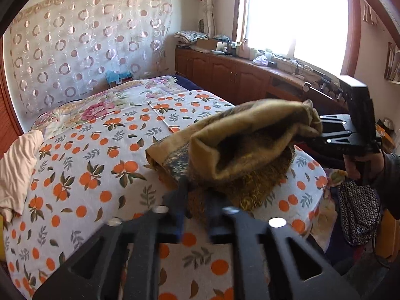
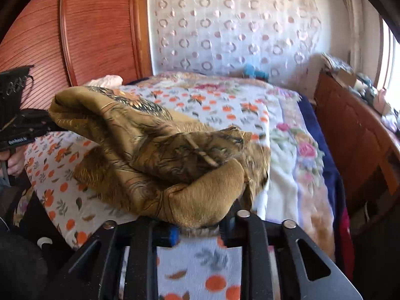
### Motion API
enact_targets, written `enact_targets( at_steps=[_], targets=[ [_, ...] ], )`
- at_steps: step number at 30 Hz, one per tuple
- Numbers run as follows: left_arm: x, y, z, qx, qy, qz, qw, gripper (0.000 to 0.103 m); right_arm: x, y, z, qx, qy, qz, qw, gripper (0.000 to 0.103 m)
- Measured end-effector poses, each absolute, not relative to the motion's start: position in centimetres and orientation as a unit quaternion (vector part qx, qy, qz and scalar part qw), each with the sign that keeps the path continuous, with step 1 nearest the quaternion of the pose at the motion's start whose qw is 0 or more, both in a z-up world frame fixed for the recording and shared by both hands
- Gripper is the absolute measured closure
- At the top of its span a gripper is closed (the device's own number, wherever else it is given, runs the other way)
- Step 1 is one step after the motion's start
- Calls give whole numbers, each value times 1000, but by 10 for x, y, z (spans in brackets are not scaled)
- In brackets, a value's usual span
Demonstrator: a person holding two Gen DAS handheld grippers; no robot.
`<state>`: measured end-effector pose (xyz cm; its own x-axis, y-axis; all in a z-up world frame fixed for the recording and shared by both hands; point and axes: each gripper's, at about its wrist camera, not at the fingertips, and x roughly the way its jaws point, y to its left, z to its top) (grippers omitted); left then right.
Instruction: Fold small clothes
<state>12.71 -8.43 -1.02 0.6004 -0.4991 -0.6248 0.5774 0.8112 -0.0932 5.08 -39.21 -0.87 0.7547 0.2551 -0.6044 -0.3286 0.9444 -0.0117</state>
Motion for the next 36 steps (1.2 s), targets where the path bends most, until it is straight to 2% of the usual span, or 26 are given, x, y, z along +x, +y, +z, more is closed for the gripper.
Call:
enact_targets(
  at_steps=[4,14,22,24,26,34,36],
  targets=[
    [120,-68,-4,46,322,-301,897,54,35,-401,1,-43,315,144,937,63],
    [121,-65,19,19,290,-289,912,53,-5,-420,18,-30,300,92,949,62],
    [146,-100,8,43,310,-276,909,53,14,-384,39,-30,273,108,955,61],
    [151,-106,3,49,315,-270,908,53,22,-368,38,-37,271,125,954,49],
    [154,-111,-3,51,325,-265,906,53,30,-354,35,-39,273,135,952,45],
    [159,-114,-35,58,367,-251,894,53,61,-335,6,-98,337,125,928,43],
    [160,-112,-48,57,383,-247,888,53,65,-336,10,-109,339,128,925,37]
  ],
)
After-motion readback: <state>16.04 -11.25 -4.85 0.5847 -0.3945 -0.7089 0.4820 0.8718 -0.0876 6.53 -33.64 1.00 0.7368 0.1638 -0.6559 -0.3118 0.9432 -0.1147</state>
